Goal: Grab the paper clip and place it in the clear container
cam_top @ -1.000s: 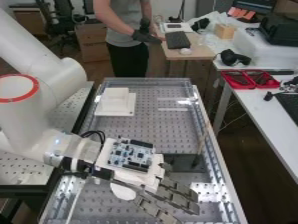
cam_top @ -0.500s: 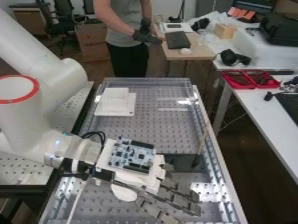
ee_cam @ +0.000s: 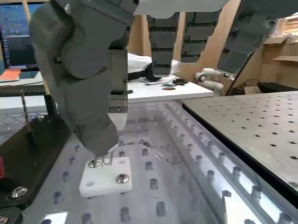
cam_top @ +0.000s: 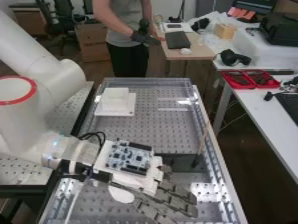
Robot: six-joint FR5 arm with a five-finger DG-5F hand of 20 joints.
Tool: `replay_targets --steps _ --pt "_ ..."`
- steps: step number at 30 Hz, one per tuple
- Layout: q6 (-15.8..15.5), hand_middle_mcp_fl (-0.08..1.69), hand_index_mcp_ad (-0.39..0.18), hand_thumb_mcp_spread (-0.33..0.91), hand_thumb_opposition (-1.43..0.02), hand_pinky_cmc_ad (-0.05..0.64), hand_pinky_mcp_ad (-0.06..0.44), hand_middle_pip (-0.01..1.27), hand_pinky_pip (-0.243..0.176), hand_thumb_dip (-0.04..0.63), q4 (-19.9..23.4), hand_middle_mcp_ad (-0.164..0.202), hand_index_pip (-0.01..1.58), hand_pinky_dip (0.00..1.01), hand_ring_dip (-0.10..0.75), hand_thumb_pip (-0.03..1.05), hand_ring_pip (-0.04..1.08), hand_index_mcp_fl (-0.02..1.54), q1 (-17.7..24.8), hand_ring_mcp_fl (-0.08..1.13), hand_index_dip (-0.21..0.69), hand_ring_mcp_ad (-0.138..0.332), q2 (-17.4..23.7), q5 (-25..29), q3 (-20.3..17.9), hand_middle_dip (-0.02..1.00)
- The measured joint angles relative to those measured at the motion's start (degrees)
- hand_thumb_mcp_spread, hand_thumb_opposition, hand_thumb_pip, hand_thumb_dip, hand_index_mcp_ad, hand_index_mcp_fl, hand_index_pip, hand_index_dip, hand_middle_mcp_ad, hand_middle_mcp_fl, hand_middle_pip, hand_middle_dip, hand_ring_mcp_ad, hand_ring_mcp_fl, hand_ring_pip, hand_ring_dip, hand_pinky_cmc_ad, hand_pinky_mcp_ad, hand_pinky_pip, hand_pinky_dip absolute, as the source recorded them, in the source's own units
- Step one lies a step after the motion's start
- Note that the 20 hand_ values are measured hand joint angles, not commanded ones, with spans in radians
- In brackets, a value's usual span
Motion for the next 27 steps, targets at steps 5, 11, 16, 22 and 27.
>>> replay_targets --steps 5,11,16,22,27 --pt "-0.04 0.13 -0.257 0.53 -0.88 0.328 0.265 0.14 -0.024 0.251 0.06 0.073 1.32 0.19 0.089 0.54 0.1 0.31 -0.11 0.0 0.094 0.101 0.09 0.15 -0.22 0.19" --pt "0.07 0.13 -0.257 0.53 -0.88 0.328 0.265 0.14 -0.024 0.253 0.55 0.058 1.32 0.19 0.089 0.55 0.1 0.34 -0.2 0.0 0.094 0.103 0.14 0.19 -0.76 0.19" --pt "0.1 0.13 -0.257 0.53 -0.88 0.328 0.265 0.14 -0.024 0.253 0.84 0.059 1.36 0.19 0.089 0.55 0.1 0.38 -0.21 0.0 0.094 0.103 -0.06 0.18 -0.96 0.19" --pt "0.58 0.13 -0.257 0.55 -0.88 0.328 0.264 0.14 -0.024 0.253 1.23 0.059 1.43 0.19 0.089 0.55 0.1 0.43 -0.34 0.0 0.082 0.103 -0.48 0.03 -0.87 0.19" --pt "0.74 0.13 -0.257 0.56 -0.9 0.332 0.265 0.14 -0.024 0.253 1.24 0.059 1.44 0.19 0.089 0.55 0.1 0.46 -0.41 0.0 0.094 0.103 -0.7 -0.16 -0.6 0.19"
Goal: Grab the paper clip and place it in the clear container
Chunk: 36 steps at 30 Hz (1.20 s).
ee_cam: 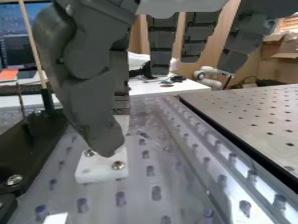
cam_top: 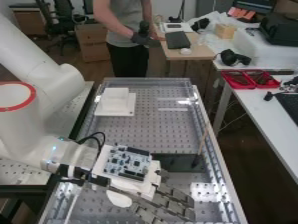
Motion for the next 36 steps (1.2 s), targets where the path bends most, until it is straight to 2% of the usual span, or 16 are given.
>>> replay_targets --steps 11,23,36 --pt "0.52 0.15 -0.257 0.57 -0.91 0.332 0.265 0.14 -0.024 0.253 -0.23 0.059 1.44 0.19 0.089 0.55 0.1 0.47 -0.03 0.0 0.098 0.101 -0.21 -0.21 0.4 0.19" --pt "0.71 0.15 -0.257 0.53 -0.89 0.328 0.265 0.14 -0.024 0.253 -0.69 0.059 1.32 0.19 0.089 0.55 0.1 0.34 0.07 0.0 0.091 0.101 -0.26 -0.03 0.47 0.19" --pt "0.79 0.15 -0.253 0.53 -0.88 0.332 0.265 0.14 -0.024 0.253 -0.91 0.059 1.32 0.19 0.089 0.55 0.1 0.35 0.13 0.0 0.079 0.101 -0.14 -0.25 0.69 0.19"
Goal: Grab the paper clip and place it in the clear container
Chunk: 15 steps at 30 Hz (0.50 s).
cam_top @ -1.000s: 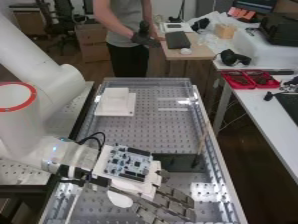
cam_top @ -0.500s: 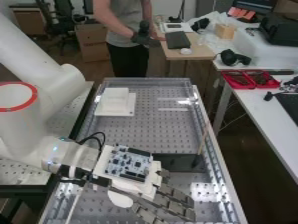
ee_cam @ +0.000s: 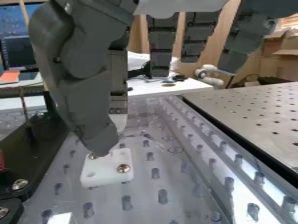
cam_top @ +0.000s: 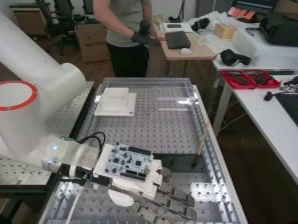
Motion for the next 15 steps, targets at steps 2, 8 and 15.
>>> replay_targets --steps 2,8,15 --pt "-0.03 0.15 -0.253 0.53 -0.88 0.332 0.265 0.14 -0.024 0.253 -0.11 0.059 1.32 0.19 0.089 0.55 0.1 0.36 0.0 0.0 0.079 0.101 -0.05 -0.1 0.11 0.19" --pt "-0.13 0.15 -0.257 0.53 -0.88 0.332 0.265 0.14 -0.024 0.253 -0.29 0.059 1.35 0.19 0.089 0.55 0.1 0.41 -0.04 0.0 0.079 0.101 -0.26 -0.39 0.45 0.19" --pt "-0.2 0.15 -0.253 0.54 -0.89 0.332 0.265 0.14 -0.024 0.253 -0.39 0.059 1.39 0.19 0.089 0.55 0.1 0.44 -0.1 0.0 0.075 0.101 -0.45 -0.6 0.79 0.19"
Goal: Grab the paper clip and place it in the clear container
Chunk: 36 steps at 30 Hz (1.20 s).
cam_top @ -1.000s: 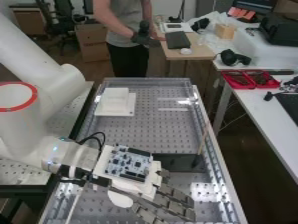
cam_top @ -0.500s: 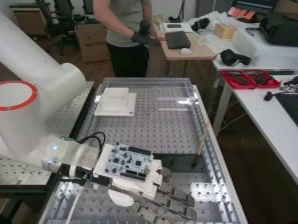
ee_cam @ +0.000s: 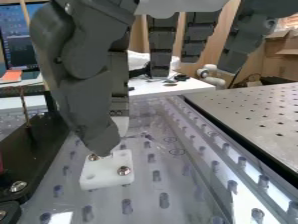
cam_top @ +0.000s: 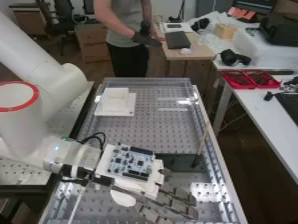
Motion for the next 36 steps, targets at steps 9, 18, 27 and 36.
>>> replay_targets --steps 9,18,27,36 --pt "0.07 0.15 -0.257 0.54 -0.89 0.332 0.265 0.14 -0.017 0.253 -0.17 0.059 1.39 0.19 0.089 0.55 0.1 0.45 0.04 0.0 0.079 0.101 -0.36 -0.21 0.54 0.19" --pt "0.19 0.15 -0.253 0.56 -0.9 0.328 0.265 0.14 -0.012 0.251 0.12 0.059 1.44 0.2 0.089 0.55 0.1 0.51 0.02 0.0 0.063 0.101 -0.57 -0.49 0.85 0.19" --pt "0.51 0.19 -0.248 0.57 -0.94 0.332 0.265 0.14 -0.012 0.251 1.47 0.058 1.34 0.2 0.089 0.53 0.1 0.64 0.02 0.01 0.063 0.101 -0.32 -0.7 0.27 0.19" --pt "2.45 0.21 -0.223 0.56 -0.96 0.332 0.265 0.14 -0.012 0.253 3.62 0.058 1.26 0.2 0.091 0.51 0.11 0.72 0.27 0.02 0.061 0.101 2.1 -0.89 -1.2 0.19"
